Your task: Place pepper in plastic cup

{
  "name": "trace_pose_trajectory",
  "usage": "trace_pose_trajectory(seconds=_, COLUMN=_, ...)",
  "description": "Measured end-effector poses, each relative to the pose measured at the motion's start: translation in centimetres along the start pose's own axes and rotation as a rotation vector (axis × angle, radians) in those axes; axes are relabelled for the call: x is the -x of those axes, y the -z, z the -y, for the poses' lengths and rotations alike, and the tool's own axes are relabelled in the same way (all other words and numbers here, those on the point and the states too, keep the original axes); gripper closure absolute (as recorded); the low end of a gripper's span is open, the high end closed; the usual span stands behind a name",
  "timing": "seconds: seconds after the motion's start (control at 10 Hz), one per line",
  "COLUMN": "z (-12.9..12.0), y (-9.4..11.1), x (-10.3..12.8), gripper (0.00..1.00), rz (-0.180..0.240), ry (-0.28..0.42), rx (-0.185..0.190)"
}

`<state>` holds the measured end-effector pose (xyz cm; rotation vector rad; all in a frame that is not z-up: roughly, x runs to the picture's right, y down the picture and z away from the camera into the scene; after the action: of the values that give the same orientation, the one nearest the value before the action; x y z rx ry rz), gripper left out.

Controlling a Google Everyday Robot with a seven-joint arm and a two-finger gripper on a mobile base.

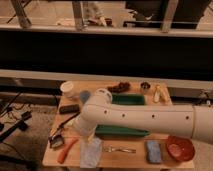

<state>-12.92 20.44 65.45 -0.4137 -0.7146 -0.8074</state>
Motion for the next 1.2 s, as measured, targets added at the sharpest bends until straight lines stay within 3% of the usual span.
trace_pose_trajectory(seconds=0.5, z=-0.9, y=-0.3, x=-0.2, gripper=0.2, rz=-0.027, ry=-0.044, rx=0.001)
trace_pose_trajectory(seconds=0.9, z=0.0, y=-1.9, x=0.0, gripper=0.2, rz=-0.017, ry=-0.049, rx=0.01)
trace_pose_trajectory(seconds=1.2, z=0.4, y=-3.2, x=-0.3, gripper=0.2, rz=0.012, ry=-0.05, rx=0.014)
